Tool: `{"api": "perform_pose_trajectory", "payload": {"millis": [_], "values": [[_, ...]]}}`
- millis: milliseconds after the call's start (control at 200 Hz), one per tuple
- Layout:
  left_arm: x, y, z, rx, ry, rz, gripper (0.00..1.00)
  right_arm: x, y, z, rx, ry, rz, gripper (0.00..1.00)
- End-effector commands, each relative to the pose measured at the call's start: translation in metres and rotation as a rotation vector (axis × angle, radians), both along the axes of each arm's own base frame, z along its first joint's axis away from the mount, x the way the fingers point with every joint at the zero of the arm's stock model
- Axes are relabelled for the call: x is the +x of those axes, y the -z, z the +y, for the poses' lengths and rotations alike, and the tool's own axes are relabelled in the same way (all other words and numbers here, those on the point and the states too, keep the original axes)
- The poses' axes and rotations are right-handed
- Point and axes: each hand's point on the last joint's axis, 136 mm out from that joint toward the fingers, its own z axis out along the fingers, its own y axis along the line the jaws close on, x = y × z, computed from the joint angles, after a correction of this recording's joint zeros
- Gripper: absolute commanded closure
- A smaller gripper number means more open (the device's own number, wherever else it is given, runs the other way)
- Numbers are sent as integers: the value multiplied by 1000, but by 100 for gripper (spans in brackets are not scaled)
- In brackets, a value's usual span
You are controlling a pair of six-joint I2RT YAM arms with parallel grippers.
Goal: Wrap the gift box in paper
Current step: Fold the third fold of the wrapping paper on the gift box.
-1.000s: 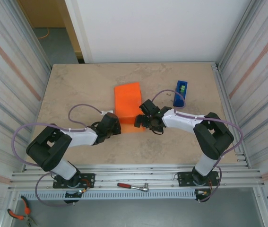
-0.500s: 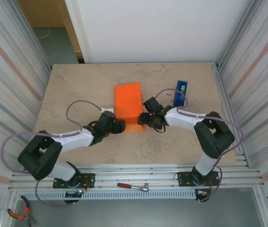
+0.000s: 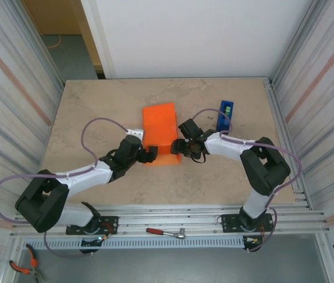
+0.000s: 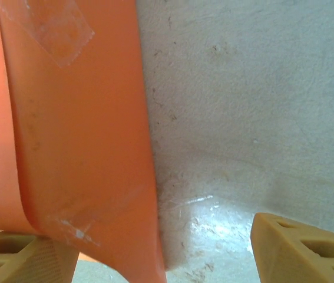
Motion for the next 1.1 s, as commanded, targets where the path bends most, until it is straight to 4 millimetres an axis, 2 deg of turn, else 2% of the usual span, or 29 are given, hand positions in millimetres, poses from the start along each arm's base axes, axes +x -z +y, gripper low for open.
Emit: {"api": "perform_pose_trajectory", "payload": {"millis": [0,281,431,621,807,1012,1092], "values": [[9,-3,0,63,9,-41,1,9,1,3,-12,-8,-5,27],[16,16,-5,101,-12,-20,1,20,12,-3,-39,18,4,31],[22,24,-4,133,-71,-26,2,19,15,-5,-40,17,13,34],[30,36,-4,166,-128,-16,4,14,8,-4,-28,13,2,36],[31,40,-9,181,-122,-15,4,22,5,-2,-29,21,-12,38],[29,46,-11,182,-113,-3,5,29,10,3,-25,34,-10,44],[28,47,-12,180,-109,-2,5,31,12,5,-24,35,-11,50]]}}
